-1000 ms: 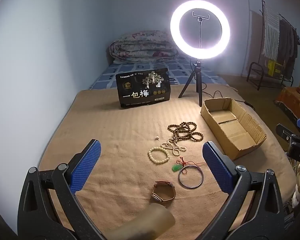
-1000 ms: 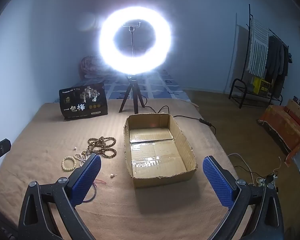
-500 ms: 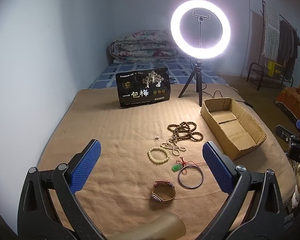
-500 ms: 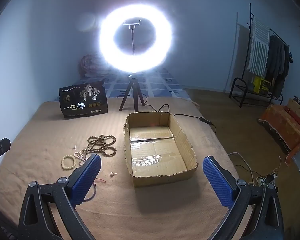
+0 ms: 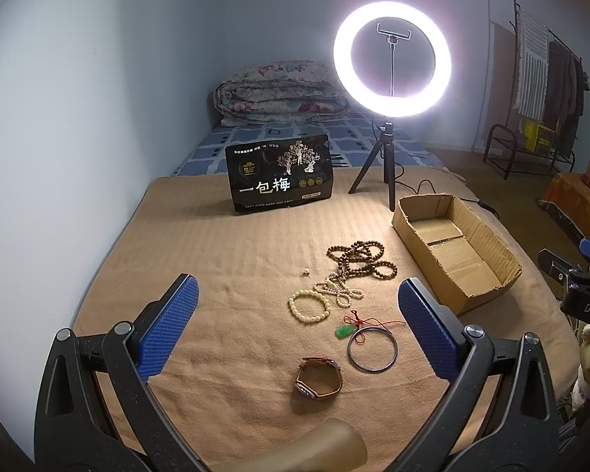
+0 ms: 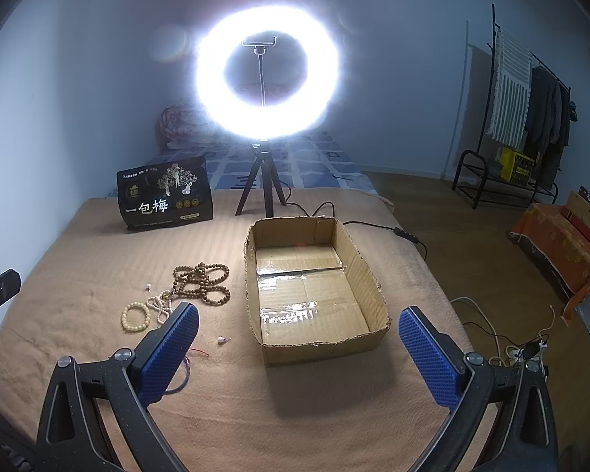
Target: Organize jewelry
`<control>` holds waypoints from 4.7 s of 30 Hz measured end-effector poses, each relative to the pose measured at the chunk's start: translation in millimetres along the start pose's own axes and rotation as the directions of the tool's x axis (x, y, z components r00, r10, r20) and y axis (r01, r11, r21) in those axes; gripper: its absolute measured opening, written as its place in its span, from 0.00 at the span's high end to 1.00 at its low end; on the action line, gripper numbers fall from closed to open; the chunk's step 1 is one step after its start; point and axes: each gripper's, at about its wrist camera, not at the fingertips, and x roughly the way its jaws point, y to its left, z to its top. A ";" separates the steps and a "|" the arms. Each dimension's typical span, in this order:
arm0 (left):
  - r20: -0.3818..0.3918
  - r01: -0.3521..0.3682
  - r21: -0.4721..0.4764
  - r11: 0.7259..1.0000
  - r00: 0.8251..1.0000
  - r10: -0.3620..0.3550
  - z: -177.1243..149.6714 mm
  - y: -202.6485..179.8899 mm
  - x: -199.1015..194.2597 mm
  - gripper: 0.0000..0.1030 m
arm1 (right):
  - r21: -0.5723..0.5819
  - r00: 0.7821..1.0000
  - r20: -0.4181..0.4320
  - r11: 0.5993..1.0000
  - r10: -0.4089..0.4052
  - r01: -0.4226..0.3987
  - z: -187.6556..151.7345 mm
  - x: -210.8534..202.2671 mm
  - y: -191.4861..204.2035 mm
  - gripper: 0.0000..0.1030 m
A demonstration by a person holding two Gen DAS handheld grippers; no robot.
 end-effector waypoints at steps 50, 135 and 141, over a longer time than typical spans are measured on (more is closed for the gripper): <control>-0.003 0.004 -0.003 1.000 1.000 -0.004 -2.6 1.6 0.7 0.00 | -0.003 1.000 -0.014 1.000 0.015 -0.015 -1.9 0.7 3.8 0.00; -0.633 0.109 -0.250 0.962 0.733 -0.248 -112.2 22.5 188.4 0.84 | -0.299 0.785 -0.561 0.820 0.264 -0.489 -91.0 169.1 152.5 0.33; -0.620 0.112 -0.251 0.961 0.744 -0.249 -108.6 24.8 183.0 0.88 | -0.295 0.788 -0.550 0.820 0.274 -0.491 -89.7 166.2 150.4 0.34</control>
